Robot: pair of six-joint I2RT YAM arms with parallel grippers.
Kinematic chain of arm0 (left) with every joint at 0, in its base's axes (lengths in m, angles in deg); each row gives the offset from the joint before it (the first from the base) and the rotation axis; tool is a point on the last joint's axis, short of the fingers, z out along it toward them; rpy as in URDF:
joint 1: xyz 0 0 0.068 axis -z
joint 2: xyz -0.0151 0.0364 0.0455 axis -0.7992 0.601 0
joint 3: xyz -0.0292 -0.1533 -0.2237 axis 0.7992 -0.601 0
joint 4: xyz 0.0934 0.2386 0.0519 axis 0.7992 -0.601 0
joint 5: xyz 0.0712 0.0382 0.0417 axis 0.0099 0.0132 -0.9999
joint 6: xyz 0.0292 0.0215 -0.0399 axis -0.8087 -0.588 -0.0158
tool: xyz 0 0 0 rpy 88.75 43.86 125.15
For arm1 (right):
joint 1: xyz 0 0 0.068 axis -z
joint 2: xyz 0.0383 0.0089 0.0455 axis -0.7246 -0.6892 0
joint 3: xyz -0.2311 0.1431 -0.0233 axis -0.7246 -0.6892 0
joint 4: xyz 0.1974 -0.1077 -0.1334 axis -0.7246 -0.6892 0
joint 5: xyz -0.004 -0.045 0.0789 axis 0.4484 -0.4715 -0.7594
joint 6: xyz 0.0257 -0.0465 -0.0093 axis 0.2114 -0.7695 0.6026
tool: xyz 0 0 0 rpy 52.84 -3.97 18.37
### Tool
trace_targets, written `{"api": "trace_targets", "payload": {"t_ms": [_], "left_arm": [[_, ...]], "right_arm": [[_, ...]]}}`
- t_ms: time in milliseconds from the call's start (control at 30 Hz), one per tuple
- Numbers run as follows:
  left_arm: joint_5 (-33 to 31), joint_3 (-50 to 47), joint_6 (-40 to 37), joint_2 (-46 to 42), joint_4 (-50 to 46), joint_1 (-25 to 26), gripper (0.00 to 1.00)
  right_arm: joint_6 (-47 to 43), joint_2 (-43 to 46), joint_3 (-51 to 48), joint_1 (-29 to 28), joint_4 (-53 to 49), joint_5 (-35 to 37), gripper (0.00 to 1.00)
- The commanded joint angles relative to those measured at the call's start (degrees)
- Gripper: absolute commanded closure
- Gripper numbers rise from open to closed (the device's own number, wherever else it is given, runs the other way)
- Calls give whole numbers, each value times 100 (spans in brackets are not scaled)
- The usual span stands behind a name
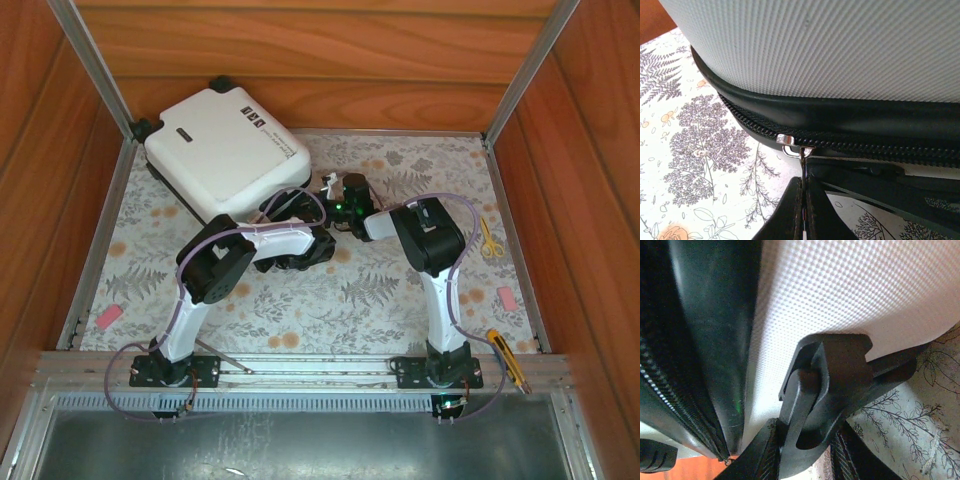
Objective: Pack the luggage
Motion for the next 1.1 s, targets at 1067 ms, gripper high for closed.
{"api": "trace_targets", "payload": {"t_ms": [1067], "left_arm": [[3371,-1353,-5545,-1525,6415,157,100]], "right_arm": [[-315,-844,-439,-1235,1902,-260,100]]}}
